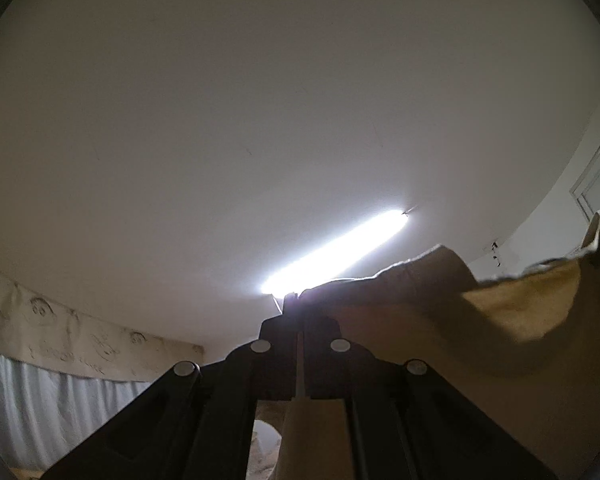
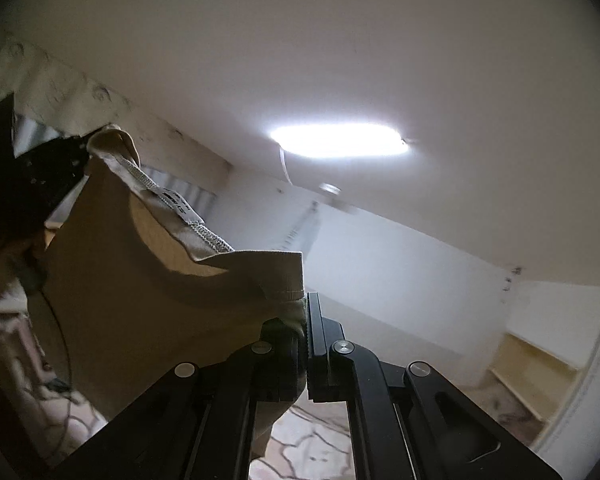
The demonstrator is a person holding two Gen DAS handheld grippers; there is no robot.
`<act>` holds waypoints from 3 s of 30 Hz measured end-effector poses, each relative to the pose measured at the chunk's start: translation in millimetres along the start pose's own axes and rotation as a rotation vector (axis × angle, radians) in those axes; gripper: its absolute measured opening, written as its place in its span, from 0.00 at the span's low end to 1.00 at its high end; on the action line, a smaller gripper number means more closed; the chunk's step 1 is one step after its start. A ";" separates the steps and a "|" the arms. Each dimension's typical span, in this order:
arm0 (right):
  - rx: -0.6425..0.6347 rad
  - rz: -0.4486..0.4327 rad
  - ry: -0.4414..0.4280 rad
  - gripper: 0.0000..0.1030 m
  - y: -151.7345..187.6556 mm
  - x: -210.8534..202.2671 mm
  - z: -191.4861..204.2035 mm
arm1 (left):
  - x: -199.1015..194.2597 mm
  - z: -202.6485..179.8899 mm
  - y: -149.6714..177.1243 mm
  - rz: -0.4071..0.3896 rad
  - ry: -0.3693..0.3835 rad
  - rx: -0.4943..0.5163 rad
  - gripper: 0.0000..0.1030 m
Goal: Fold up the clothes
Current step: 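Hold the shirt up by its hem with both tools and shake it, then lay the shirt flat on the bed with both tools, then open the left tool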
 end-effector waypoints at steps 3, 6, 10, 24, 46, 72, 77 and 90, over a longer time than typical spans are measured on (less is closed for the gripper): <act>-0.076 0.067 0.065 0.01 2.3 27.4 6.3 | 19.1 -5.5 20.5 0.064 0.001 0.062 0.02; -0.113 0.158 0.108 0.01 16.2 85.5 14.8 | 58.5 -16.1 65.9 0.179 0.031 0.073 0.02; -0.111 0.257 0.152 0.01 42.0 170.7 12.9 | 116.3 -36.8 134.0 0.341 0.074 0.035 0.02; -0.135 0.157 0.376 0.01 20.1 332.9 -50.9 | 256.4 -93.9 170.2 0.342 0.033 0.071 0.02; -0.108 0.681 -0.170 0.01 391.3 70.9 140.1 | -210.3 -190.2 407.4 0.626 0.725 0.693 0.02; -0.887 0.849 -0.571 0.02 533.8 -4.7 224.1 | -287.9 -196.3 470.5 0.483 1.044 0.978 0.02; -0.841 0.897 -0.499 0.02 579.3 -0.6 249.7 | -311.7 -210.2 497.1 0.554 1.142 0.987 0.03; 0.639 1.034 -0.119 0.64 557.6 2.7 111.6 | -257.7 -193.3 454.8 0.729 1.049 0.668 0.49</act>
Point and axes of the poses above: each gripper's, at about its wrist camera, not at the fingertips, and x roughly the way its jaws point, z to its left, y to its underside, the point moved 2 cm from there along x, roughly the way its jaws point, and after that the axes turned 6 degrees about x, right-handed, at the moved point
